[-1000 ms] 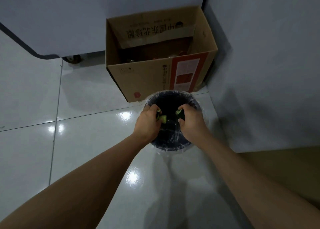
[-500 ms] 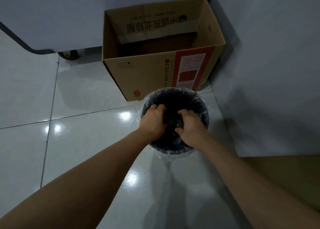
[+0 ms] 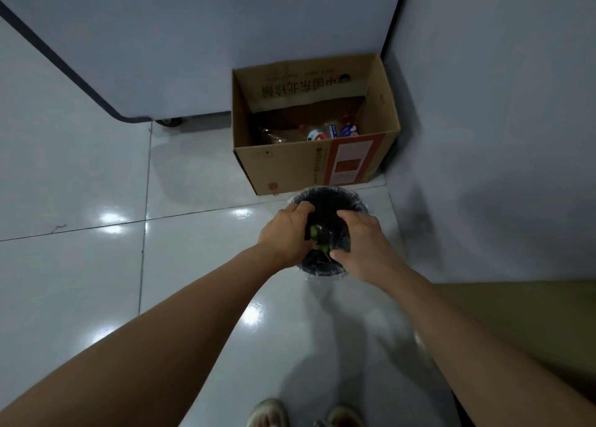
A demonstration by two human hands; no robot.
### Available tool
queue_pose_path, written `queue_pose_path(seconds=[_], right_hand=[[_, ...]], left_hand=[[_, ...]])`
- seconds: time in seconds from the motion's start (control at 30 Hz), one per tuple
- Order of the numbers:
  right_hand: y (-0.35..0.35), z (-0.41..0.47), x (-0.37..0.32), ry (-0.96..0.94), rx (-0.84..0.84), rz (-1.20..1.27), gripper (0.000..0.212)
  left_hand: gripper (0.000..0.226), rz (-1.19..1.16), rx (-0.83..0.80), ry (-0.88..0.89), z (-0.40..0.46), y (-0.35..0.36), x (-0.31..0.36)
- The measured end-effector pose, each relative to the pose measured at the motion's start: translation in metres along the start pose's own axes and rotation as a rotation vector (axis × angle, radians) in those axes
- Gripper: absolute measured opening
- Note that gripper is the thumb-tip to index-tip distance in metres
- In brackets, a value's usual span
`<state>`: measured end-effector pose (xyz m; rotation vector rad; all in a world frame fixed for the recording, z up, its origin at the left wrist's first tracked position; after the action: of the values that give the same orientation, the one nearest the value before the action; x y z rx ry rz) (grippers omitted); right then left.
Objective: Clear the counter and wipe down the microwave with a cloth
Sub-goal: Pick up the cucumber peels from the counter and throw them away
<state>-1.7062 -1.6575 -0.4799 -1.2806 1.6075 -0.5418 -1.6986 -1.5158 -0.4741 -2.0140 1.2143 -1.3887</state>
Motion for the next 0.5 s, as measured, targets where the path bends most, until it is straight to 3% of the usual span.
queue_pose_path(seconds=[0.5], right_hand=[[-0.225, -0.145, -0.144, -0.100, 0.003, -0.087, 0.063]], left_hand=[[0.060, 0.037, 0.069, -0.042, -0.148, -0.218, 0.127]])
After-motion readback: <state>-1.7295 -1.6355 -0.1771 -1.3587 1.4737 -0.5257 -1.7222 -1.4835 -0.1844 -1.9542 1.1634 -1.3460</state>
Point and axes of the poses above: each hand's wrist, its own z-axis towards the middle knuckle, its own y-axis out of the palm, x = y × z, the point moved 4 cm from there along z, towards the middle knuckle, and after that the axes turned 7 degrees about -z, right-handed, at the moved point
